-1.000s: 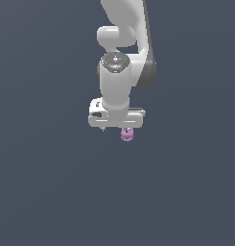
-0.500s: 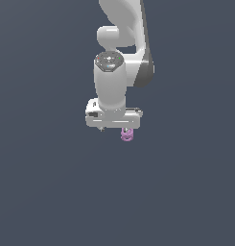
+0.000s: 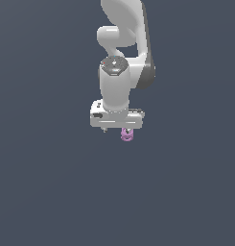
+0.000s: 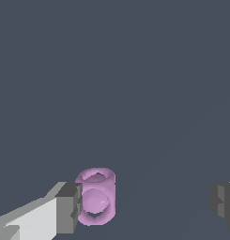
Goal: Pick up the object and move it to a goal position.
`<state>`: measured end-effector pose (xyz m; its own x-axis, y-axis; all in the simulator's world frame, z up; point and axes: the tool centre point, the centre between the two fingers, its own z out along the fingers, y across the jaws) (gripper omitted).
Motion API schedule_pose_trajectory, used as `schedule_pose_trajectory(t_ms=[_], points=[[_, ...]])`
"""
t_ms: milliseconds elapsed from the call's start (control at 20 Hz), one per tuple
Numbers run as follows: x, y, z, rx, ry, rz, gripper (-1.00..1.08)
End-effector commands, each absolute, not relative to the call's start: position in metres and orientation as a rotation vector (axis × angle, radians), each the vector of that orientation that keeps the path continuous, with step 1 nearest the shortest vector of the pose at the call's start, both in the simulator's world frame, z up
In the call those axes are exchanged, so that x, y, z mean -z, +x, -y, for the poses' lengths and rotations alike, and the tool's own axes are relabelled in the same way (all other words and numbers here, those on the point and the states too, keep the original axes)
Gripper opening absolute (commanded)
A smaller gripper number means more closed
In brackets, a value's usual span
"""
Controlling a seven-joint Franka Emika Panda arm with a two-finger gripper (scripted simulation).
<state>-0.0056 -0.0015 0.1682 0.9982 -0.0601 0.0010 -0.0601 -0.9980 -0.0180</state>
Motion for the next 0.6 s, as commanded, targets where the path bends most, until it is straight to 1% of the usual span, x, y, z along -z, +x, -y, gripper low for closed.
schedule_pose_trajectory(t_ms=[0,550], points=[[-0.158,-0.012,-0.006,0.001,-3.125,-0.088,1.0],[-0.104,-0.062,-0.046,0.0,-3.139,-0.052,1.0]])
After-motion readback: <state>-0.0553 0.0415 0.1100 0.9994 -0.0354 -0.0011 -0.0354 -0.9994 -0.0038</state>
